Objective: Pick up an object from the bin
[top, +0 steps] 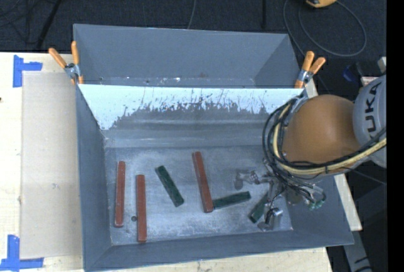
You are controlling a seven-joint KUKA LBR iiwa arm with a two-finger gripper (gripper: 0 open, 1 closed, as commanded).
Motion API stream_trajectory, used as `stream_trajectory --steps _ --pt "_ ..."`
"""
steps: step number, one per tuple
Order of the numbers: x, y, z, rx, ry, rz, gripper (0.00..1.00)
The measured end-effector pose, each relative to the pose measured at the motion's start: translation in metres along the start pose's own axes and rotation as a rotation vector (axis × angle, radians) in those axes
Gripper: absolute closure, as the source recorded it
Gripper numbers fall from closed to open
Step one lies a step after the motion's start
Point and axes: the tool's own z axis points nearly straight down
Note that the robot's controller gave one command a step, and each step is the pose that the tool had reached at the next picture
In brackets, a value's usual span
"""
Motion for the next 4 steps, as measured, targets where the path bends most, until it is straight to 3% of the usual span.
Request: stream_trajectory --steps 1,2,4 --pt "-0.0489 0.0061 0.0653 0.002 -0.005 -0.051 0.0" --pt "-0.0477 0.0007 0.0667 0.0 -0.001 -0.088 1.0" --pt "-0.0452 0.0001 0.0622 -0.002 0.004 -0.09 1.0"
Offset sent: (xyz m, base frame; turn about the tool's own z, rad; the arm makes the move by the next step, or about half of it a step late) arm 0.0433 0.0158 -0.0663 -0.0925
